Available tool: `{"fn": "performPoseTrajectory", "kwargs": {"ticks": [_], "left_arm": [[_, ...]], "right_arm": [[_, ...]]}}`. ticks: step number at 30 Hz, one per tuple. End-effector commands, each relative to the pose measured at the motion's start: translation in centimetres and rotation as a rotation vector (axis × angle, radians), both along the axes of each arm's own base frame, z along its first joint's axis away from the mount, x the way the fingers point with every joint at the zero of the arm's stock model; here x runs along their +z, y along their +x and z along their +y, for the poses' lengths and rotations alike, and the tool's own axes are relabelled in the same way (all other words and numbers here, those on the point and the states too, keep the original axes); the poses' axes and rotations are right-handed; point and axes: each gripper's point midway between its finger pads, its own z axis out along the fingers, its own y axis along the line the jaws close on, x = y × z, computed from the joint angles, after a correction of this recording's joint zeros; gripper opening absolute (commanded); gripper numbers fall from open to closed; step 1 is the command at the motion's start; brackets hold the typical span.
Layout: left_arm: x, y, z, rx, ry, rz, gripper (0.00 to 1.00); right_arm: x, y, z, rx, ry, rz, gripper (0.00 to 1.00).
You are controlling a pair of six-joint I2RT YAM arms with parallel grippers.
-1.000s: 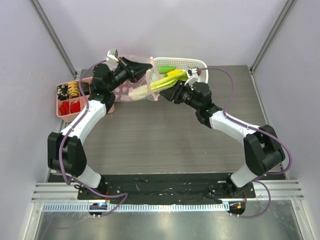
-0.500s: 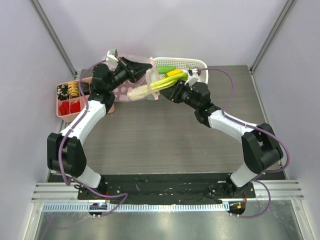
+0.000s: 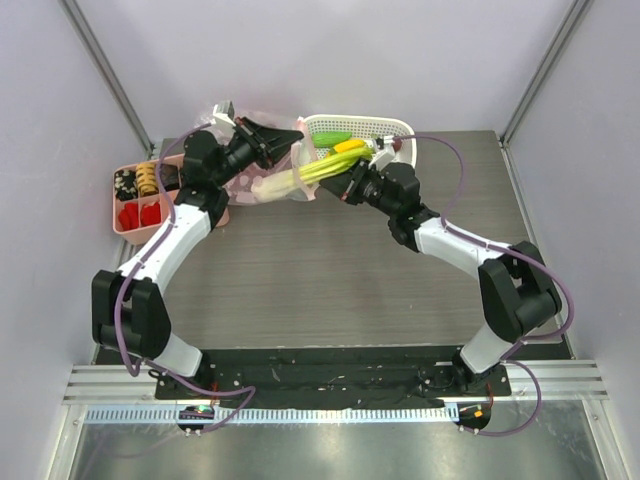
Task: Place the food in the zip-top bag and seal the zipper
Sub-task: Place the fake vegetable in the zipper food storage bag, then adjust the zipper food storage bag at the center of the board.
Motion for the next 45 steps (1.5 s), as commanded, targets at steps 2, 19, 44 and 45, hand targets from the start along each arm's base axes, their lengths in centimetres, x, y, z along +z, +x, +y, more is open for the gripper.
{"fn": "performPoseTrajectory", "kwargs": {"ticks": [2, 19, 44, 45], "left_arm": [[1.6, -1.6, 0.9, 0.006, 0.005, -0.060, 0.00], [-2.2, -1.4, 1.0, 0.022, 0.045, 0.049, 0.00], [1.0, -1.9, 1.0, 0.010, 0.001, -0.020, 0.00], [1.1, -1.9, 0.9, 0.009, 0.000, -0.020, 0.00]], "right_arm": [[7.0, -1.3, -1.2, 0.010, 0.044, -0.186, 0.01], [7.0, -5.5, -3.0, 0.092, -0.075, -0.252, 0.34], [-7.3, -7.6, -17.9, -0.351, -0.084, 0.302, 0.38], [-7.1, -7.0, -17.6, -0.342, -0.059, 0.265, 0.38]]}}
